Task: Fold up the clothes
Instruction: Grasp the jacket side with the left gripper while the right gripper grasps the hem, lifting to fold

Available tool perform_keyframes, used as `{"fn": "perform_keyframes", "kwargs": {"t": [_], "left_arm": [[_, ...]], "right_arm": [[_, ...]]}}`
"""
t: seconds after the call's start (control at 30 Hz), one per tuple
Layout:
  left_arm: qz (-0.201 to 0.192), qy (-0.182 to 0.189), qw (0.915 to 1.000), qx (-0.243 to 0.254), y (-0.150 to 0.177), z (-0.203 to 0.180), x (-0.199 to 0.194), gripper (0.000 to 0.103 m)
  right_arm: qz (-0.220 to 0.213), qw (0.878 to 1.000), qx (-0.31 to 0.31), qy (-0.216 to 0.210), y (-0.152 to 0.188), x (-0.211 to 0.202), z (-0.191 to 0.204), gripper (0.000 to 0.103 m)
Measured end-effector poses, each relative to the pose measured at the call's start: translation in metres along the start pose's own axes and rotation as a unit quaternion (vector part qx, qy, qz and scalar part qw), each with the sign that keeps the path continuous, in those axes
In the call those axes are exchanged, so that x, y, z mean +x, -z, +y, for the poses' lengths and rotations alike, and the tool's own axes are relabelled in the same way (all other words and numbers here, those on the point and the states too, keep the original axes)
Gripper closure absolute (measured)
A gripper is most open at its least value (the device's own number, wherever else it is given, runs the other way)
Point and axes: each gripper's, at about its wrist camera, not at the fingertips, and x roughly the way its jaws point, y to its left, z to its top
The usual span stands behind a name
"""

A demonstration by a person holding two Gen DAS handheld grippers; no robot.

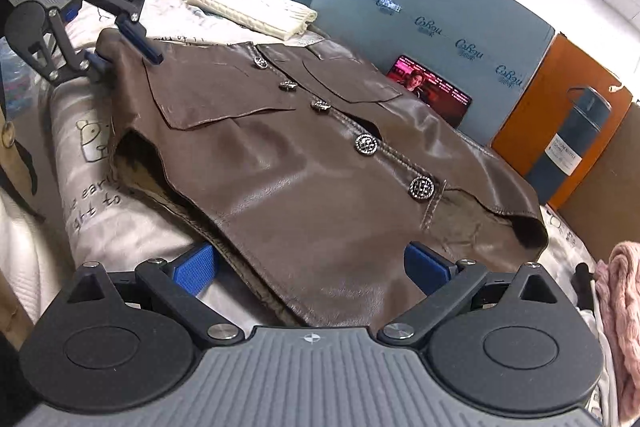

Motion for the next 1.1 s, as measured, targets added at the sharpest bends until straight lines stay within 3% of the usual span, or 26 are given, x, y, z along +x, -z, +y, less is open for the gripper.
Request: {"fn": "perform_keyframes", "kwargs": {"t": [0.13,0.27,0.37,0.4,0.5,0.63,0.77,0.93,1.1], "left_arm": [[-0.017,-0.015,0.9996,-0.014,0.000,0.008,0.000,0.072],[-0.007,-0.008,0.9999,-0.013,0.003,0.011,0.008,0.078],[-0.014,-0.005,0.9997,-0.017,0.005,0.011,0.006,0.085],[-0.017,-0.003,0.9997,-0.018,0.006,0.010,0.004,0.090],[-0.016,0.017,0.9995,-0.021,0.006,0.008,-0.002,0.097],[-0.016,0.030,0.9992,-0.021,0.004,0.006,-0.012,0.097],[-0.055,-0.047,0.9974,-0.009,-0.005,0.025,-0.014,0.097],[-0.076,-0.135,0.9878,0.012,-0.022,0.060,0.004,0.096],[-0.056,-0.153,0.9863,0.025,-0.037,0.103,0.039,0.096]], "right_arm": [[0.009,0.999,0.010,0.049,0.003,-0.003,-0.009,0.007],[0.022,0.996,0.022,0.080,0.016,-0.010,-0.022,0.046],[0.038,0.992,0.015,0.119,0.028,-0.012,-0.027,0.058],[0.041,0.991,0.020,0.125,0.031,-0.013,-0.030,0.069],[0.039,0.993,0.025,0.109,0.035,-0.021,-0.031,0.094],[0.036,0.996,0.027,0.077,0.034,-0.041,-0.025,0.099],[0.004,0.995,0.030,0.090,0.026,-0.053,-0.031,0.099],[-0.047,0.993,0.019,0.111,0.005,-0.055,-0.054,0.099],[-0.081,0.989,0.003,0.123,-0.020,-0.038,-0.088,0.099]]}}
